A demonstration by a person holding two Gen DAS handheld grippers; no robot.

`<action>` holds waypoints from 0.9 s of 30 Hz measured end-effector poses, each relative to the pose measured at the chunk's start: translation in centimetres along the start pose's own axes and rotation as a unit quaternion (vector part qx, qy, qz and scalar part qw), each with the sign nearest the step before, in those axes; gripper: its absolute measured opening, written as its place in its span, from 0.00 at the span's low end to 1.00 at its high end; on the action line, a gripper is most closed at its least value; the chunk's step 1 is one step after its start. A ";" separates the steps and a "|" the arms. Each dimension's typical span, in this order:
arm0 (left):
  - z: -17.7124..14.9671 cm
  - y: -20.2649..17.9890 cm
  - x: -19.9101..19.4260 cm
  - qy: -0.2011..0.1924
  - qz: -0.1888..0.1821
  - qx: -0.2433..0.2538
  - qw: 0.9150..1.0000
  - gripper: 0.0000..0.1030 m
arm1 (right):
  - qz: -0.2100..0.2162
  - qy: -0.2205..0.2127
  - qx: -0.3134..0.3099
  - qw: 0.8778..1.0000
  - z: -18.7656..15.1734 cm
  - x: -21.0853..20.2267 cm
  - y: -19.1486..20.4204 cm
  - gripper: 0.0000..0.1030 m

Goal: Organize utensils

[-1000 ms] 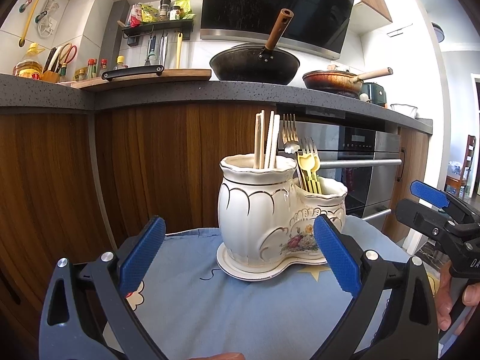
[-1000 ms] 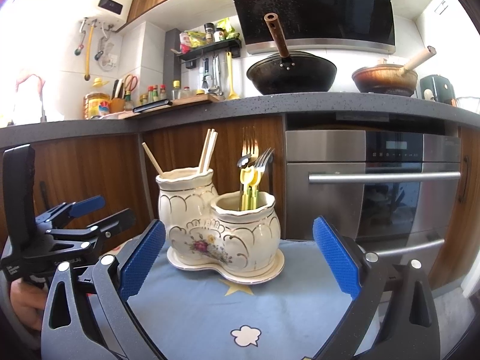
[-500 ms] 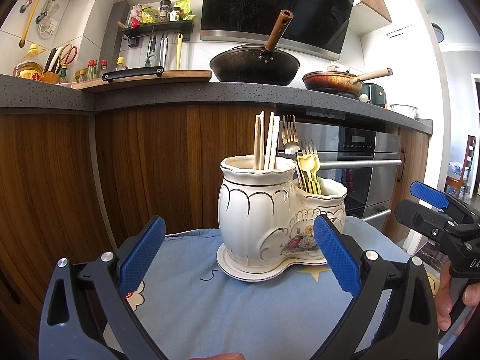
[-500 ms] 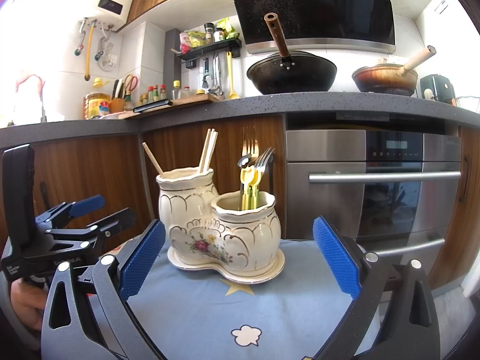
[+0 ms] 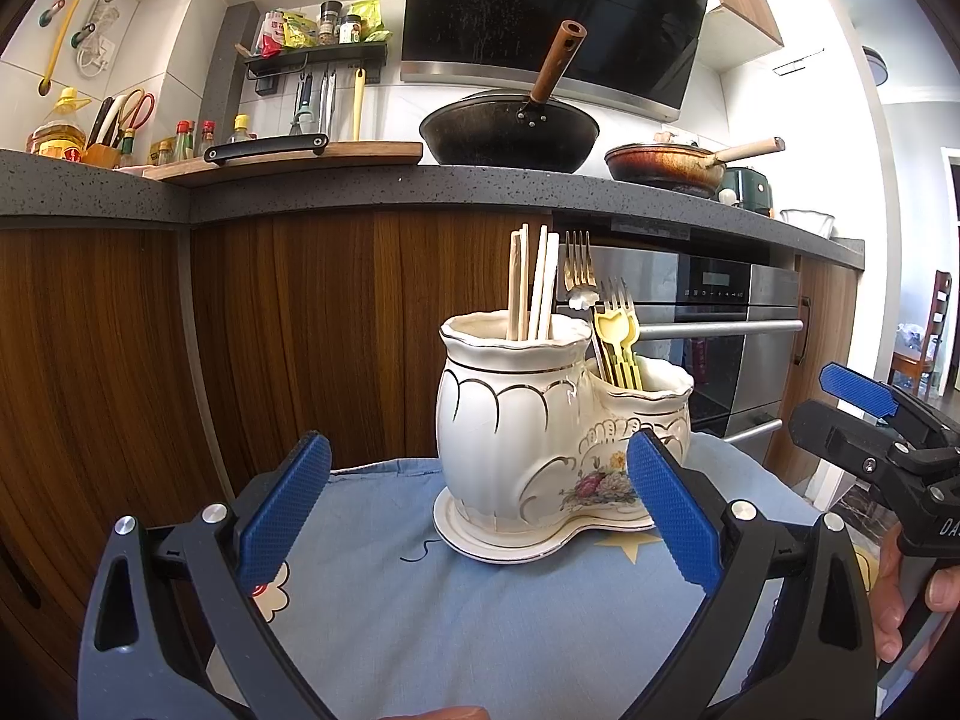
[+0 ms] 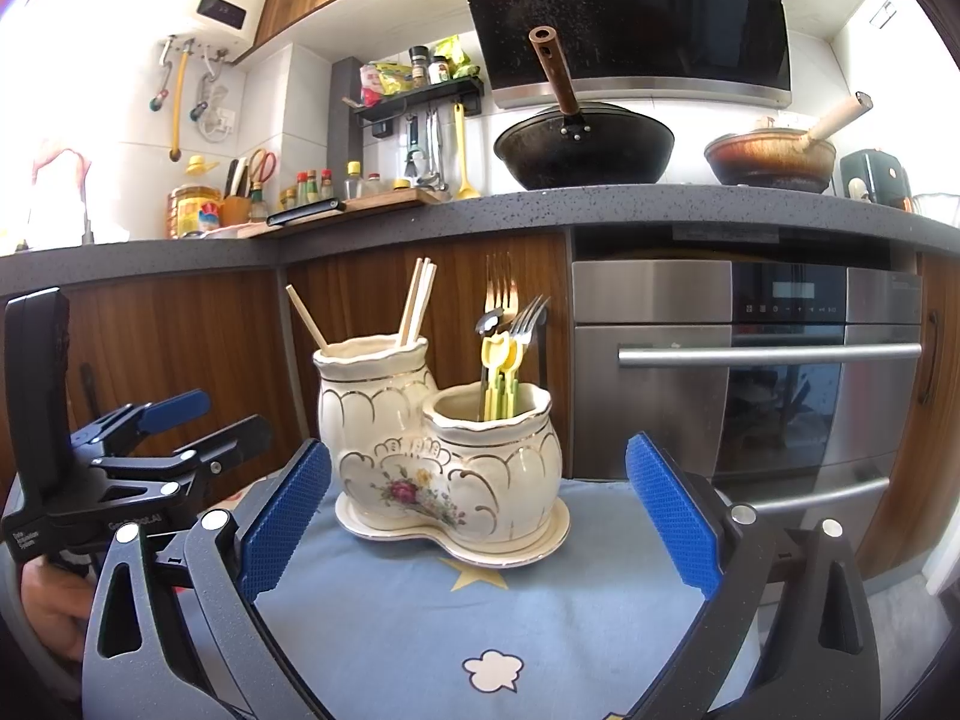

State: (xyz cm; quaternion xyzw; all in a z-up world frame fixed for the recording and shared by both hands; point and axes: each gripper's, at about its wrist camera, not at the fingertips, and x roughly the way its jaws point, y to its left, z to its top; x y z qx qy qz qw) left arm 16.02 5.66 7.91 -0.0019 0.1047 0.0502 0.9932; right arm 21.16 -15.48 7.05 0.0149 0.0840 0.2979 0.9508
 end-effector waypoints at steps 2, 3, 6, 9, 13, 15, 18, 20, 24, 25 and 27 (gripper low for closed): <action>0.0 0.0 0.0 0.000 0.000 0.000 1.000 0.95 | 0.000 -0.001 0.000 1.000 0.0 0.0 0.1 0.95; 0.0 0.0 0.0 0.000 0.000 0.001 1.000 0.95 | 0.000 -0.001 0.000 1.000 0.0 -0.1 0.1 0.95; -0.1 0.0 0.0 0.001 -0.002 0.001 1.000 0.95 | 0.001 -0.002 0.000 1.000 0.0 -0.1 0.2 0.95; 0.0 -0.1 -0.1 -0.001 -0.002 0.002 1.000 0.95 | 0.001 -0.001 0.000 1.000 0.0 -0.1 0.2 0.95; 0.0 -0.1 -0.2 0.000 -0.003 0.002 1.000 0.95 | 0.000 -0.002 0.000 1.000 0.0 -0.1 0.2 0.95; 0.0 -0.1 -0.2 -0.003 -0.004 0.003 1.000 0.95 | 0.000 -0.001 0.000 1.000 0.0 -0.1 0.2 0.95; 0.0 -0.1 -0.2 -0.004 -0.004 0.003 1.000 0.95 | 0.000 -0.002 0.000 1.000 0.0 -0.1 0.2 0.95; 0.0 -0.1 -0.2 -0.003 -0.004 0.003 1.000 0.95 | 0.000 -0.002 0.000 1.000 0.0 -0.1 0.2 0.95; 0.0 -0.1 -0.2 -0.003 -0.005 0.003 1.000 0.95 | 0.000 -0.002 0.000 1.000 0.0 -0.1 0.3 0.95; 0.0 -0.1 -0.2 -0.002 -0.005 0.003 1.000 0.95 | 0.001 -0.002 0.000 1.000 0.0 -0.2 0.3 0.95; 0.0 -0.1 -0.2 -0.004 -0.005 0.003 1.000 0.95 | 0.000 -0.002 0.000 1.000 0.0 -0.1 0.3 0.95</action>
